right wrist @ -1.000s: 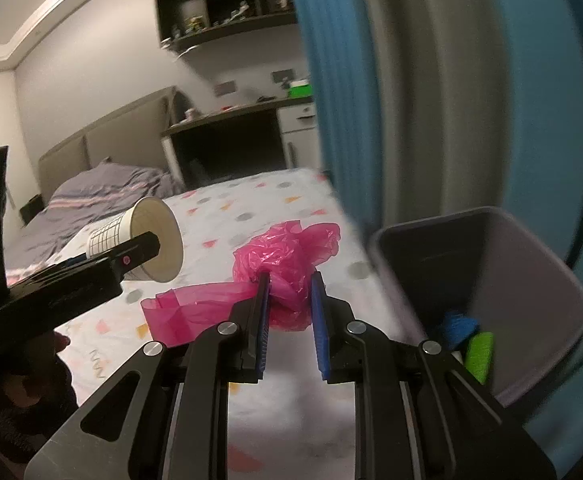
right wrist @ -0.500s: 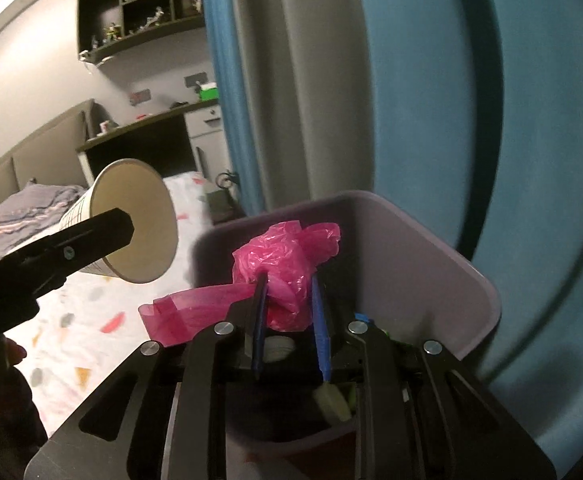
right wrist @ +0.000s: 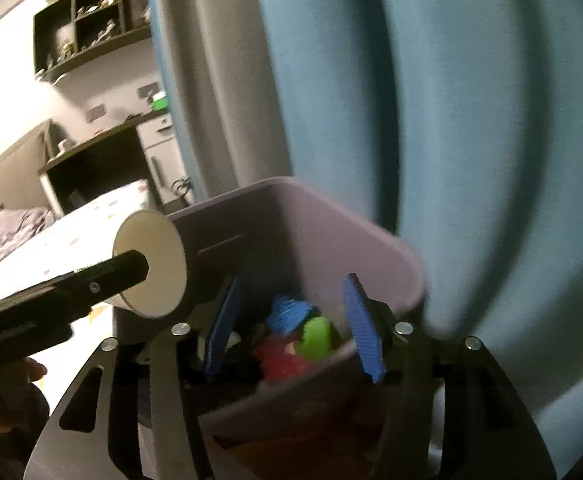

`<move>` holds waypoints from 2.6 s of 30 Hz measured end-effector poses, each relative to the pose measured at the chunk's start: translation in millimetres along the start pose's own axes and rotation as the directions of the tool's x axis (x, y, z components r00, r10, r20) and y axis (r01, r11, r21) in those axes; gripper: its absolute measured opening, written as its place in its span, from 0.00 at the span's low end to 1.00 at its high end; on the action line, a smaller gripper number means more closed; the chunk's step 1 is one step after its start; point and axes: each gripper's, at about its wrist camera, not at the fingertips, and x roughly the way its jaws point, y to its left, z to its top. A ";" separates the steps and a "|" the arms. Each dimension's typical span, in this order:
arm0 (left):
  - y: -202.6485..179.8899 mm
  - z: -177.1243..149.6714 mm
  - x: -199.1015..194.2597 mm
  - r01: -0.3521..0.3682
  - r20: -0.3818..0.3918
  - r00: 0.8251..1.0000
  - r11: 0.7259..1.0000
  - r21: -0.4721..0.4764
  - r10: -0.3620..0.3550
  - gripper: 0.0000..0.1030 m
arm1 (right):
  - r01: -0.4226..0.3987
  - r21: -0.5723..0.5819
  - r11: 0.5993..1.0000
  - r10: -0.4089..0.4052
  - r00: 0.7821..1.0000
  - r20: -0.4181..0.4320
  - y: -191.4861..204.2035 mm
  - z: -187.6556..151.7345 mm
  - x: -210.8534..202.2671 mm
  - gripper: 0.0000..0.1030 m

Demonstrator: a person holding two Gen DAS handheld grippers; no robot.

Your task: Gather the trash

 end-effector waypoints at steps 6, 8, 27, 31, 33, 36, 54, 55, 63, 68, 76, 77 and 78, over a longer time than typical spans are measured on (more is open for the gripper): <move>-13.1 -4.4 12.4 0.007 -0.050 0.999 1.000 0.026 -0.006 0.76 | 0.016 0.048 0.999 -0.018 0.999 0.038 -17.9 -1.4 -21.7 0.58; -14.8 -7.1 11.6 0.005 -0.053 0.999 0.999 0.034 -0.003 0.80 | 0.013 0.052 0.999 -0.015 0.999 0.046 -17.7 -0.2 -25.4 0.60; 32.3 -51.4 -161.1 -0.447 0.180 0.878 0.894 -0.030 0.444 0.94 | -0.068 -0.109 0.992 0.078 0.993 0.089 72.7 -12.0 -63.2 0.95; 42.9 -70.2 -197.0 -0.523 0.188 0.831 0.850 -0.056 0.524 0.94 | -0.084 -0.135 0.987 0.098 0.990 0.100 96.3 -18.4 -78.9 0.95; 46.7 -78.1 -215.8 -0.534 0.193 0.820 0.842 -0.076 0.538 0.94 | -0.090 -0.145 0.985 0.105 0.990 0.095 107.6 -21.8 -86.7 0.95; 50.0 -90.8 -238.5 -0.529 0.200 0.820 0.844 -0.095 0.536 0.94 | -0.078 -0.165 0.983 0.096 0.990 0.105 122.7 -26.5 -99.1 0.95; 54.9 -128.6 -322.7 -0.575 0.276 0.752 0.800 -0.170 0.599 0.94 | -0.100 -0.249 0.963 0.146 0.974 0.175 181.8 -50.0 -164.4 0.95; 54.9 -129.2 -324.6 -0.574 0.277 0.751 0.800 -0.172 0.599 0.94 | -0.100 -0.250 0.963 0.147 0.973 0.176 182.6 -49.7 -165.7 0.95; 52.1 -130.9 -330.2 -0.561 0.281 0.762 0.811 -0.166 0.584 0.94 | -0.100 -0.252 0.963 0.152 0.969 0.196 185.0 -50.4 -174.3 0.95; 50.6 -129.7 -330.5 -0.548 0.280 0.772 0.820 -0.164 0.571 0.94 | -0.100 -0.253 0.962 0.152 0.969 0.195 185.6 -50.8 -175.0 0.95; 47.5 -127.7 -325.5 -0.539 0.275 0.781 0.827 -0.157 0.561 0.94 | -0.099 -0.250 0.963 0.150 0.969 0.194 185.2 -50.0 -176.3 0.95; 47.3 -127.4 -325.1 -0.539 0.275 0.781 0.828 -0.157 0.561 0.94 | -0.099 -0.249 0.963 0.150 0.969 0.195 185.1 -49.8 -176.9 0.95; 47.2 -127.2 -324.8 -0.538 0.275 0.782 0.828 -0.157 0.560 0.94 | -0.098 -0.249 0.963 0.149 0.970 0.194 185.2 -49.6 -176.7 0.95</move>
